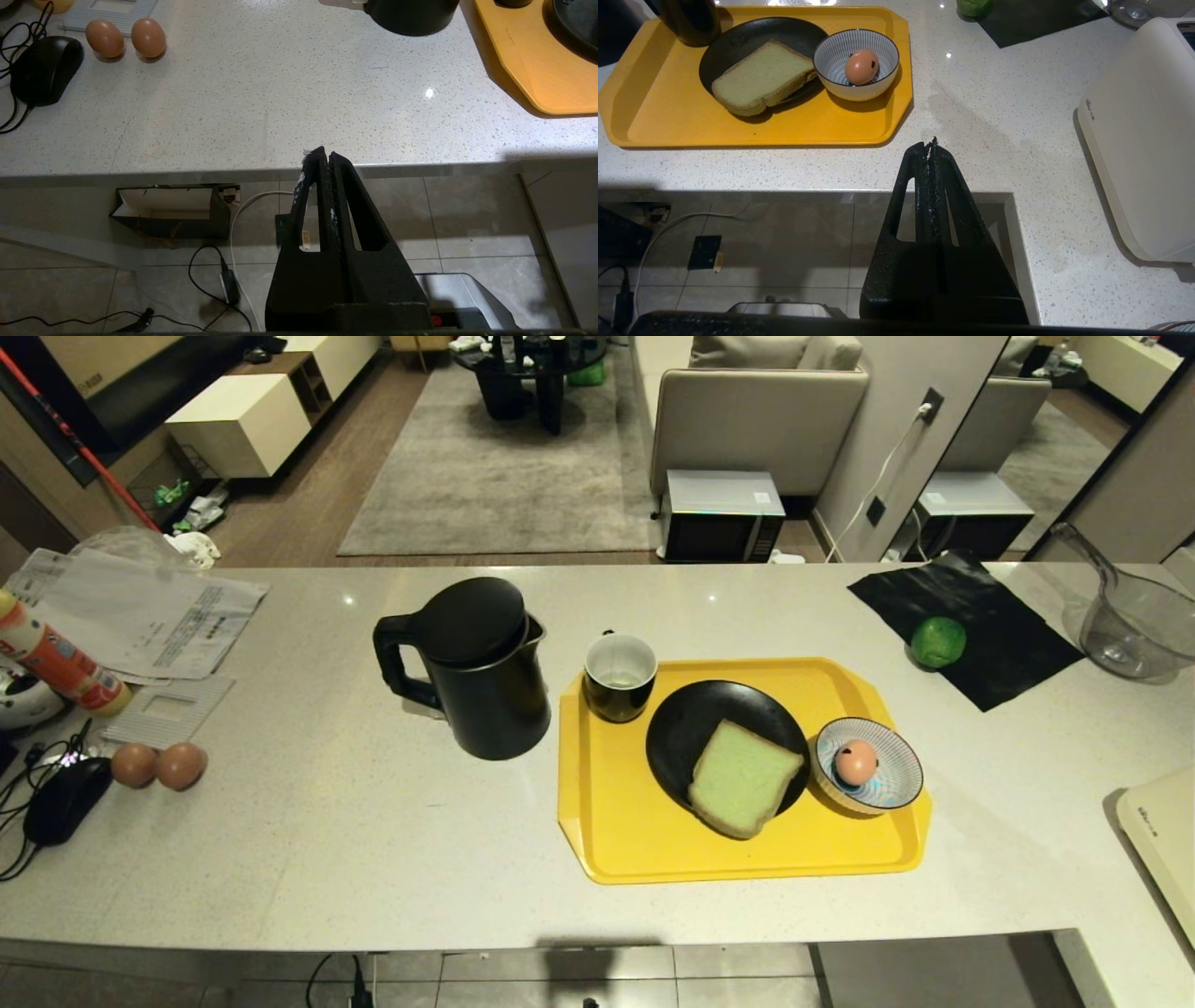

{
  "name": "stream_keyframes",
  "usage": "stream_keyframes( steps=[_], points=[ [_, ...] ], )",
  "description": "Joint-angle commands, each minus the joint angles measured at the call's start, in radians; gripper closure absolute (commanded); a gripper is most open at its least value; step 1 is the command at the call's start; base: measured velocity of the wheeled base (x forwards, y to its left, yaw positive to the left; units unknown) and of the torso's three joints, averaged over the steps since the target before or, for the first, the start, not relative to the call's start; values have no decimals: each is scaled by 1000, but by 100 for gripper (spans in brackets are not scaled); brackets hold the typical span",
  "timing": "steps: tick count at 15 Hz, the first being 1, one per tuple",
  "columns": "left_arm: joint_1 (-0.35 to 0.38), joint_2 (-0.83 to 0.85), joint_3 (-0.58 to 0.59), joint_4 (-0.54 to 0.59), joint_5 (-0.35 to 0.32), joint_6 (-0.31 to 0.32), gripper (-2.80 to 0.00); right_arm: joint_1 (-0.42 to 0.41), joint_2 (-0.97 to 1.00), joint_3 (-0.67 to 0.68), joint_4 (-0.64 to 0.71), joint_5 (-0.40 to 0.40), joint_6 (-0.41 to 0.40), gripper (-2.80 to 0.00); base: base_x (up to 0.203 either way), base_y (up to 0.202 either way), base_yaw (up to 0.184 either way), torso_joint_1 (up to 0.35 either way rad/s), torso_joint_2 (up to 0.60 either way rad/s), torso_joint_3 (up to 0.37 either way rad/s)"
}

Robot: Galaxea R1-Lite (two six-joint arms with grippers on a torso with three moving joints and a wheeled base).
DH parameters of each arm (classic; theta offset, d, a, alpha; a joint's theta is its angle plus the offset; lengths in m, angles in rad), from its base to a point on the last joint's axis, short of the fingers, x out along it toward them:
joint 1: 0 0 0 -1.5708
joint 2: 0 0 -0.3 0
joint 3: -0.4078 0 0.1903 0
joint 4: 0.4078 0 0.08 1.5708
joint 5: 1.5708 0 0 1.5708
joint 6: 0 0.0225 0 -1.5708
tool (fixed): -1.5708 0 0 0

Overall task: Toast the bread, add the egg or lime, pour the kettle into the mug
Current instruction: Pick up the kettle

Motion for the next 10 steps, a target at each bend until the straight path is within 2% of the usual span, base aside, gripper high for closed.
stream_keyframes(
  steps=[1,10],
  points=[
    [0,-1,0,0,0,0,0,0,2,26,-1,1,0,0,0,0,0,0,0,0],
    [0,-1,0,0,-1,4,0,0,2,26,-1,1,0,0,0,0,0,0,0,0]
  ],
)
